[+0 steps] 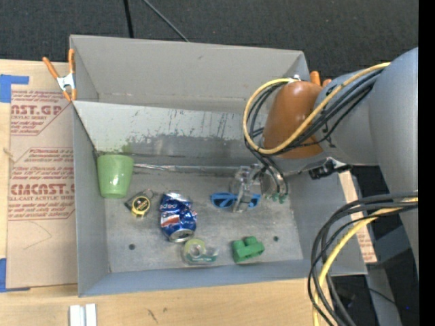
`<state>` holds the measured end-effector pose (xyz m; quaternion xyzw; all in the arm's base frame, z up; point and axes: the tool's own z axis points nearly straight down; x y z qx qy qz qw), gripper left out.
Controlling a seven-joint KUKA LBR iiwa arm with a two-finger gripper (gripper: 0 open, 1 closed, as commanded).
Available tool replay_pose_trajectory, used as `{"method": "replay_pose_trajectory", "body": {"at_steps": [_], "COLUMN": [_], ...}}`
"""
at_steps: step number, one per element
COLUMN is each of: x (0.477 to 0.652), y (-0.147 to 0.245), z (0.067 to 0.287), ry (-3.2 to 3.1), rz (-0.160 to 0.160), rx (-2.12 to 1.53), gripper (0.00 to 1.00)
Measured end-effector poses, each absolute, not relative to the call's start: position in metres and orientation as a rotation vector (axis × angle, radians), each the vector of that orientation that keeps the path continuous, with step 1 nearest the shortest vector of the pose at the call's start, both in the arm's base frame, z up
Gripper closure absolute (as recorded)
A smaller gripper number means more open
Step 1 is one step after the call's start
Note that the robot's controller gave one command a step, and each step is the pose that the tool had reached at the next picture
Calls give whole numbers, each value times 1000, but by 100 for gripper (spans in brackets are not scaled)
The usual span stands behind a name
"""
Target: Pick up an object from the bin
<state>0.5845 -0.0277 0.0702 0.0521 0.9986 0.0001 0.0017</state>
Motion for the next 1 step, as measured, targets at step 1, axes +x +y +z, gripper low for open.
{"method": "replay_pose_trajectory", "body": {"at_steps": [1], "x": [583], "y": [-11], "z": [214], "ry": [3129], "rz": [0], "rx": [88], "gripper": [100]}}
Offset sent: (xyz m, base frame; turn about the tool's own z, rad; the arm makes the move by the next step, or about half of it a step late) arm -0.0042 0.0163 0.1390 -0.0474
